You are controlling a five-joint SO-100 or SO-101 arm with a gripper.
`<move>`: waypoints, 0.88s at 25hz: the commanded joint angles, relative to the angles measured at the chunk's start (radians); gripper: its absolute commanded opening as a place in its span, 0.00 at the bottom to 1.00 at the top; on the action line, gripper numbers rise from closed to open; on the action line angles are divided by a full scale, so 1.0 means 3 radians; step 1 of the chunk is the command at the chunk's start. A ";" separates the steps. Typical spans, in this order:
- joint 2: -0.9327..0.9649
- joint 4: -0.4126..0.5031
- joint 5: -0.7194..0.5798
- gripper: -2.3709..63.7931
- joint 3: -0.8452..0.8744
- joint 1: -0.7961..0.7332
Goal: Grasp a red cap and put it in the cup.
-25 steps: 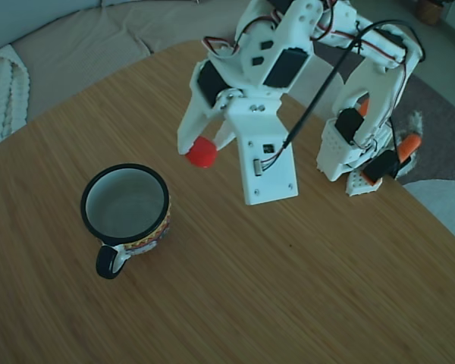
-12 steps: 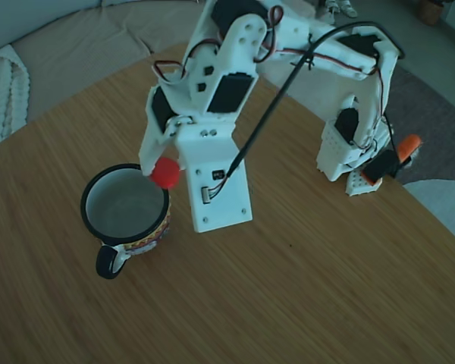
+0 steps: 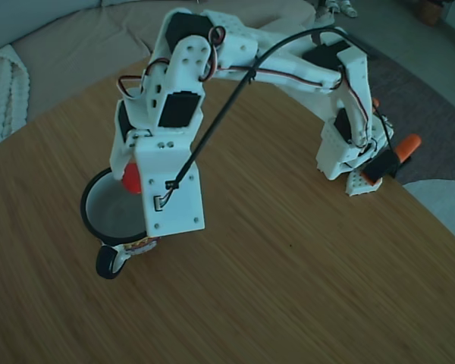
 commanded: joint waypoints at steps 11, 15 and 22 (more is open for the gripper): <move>-0.0450 -0.0041 0.0020 0.03 -0.0629 0.0010; -0.0516 -0.0046 0.0026 0.03 -0.0726 0.0041; -0.0552 -0.0041 0.0020 0.03 -0.0741 0.0046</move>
